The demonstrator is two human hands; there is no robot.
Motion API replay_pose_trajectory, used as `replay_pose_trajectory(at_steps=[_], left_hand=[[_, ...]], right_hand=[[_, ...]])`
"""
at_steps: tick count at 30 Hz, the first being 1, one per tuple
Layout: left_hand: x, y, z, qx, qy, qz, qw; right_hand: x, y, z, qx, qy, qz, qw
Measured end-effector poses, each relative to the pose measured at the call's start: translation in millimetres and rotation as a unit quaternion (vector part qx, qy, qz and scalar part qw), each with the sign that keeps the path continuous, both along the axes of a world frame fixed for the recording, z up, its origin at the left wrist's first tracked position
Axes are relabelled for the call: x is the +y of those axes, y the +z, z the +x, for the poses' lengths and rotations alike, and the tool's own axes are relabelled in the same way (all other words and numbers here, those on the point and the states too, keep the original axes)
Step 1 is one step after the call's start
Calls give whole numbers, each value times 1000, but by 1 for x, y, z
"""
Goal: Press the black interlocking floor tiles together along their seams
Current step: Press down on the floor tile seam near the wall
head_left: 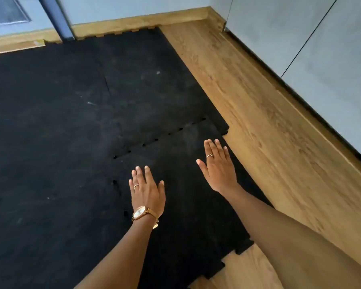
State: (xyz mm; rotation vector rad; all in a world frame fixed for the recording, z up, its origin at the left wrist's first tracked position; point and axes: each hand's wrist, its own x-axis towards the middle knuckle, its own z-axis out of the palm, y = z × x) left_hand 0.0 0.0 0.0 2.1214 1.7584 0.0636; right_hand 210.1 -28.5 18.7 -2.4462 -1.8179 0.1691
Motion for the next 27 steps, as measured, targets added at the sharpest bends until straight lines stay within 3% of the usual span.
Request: replay_pose_trajectory(at_steps=[5,8,13,21,27], left_hand=[[30,-75,-3,60,129,-47,989],[27,-98,-3,70,131,-43,988],[35,-89,-14,33,178,-48,982],[45,-85,-13,30,229,-77,970],[45,-88,-7,3,279,-66,958]], right_hand=[[37,-69,18,-13,-67,-75,995],[47,-92,23,12,-103,-138,985],[49,-91,34,81,-188,-149,967],[51,-95,74,117,-184,-156,964],[32,-105,98,193,-262,-144,934]])
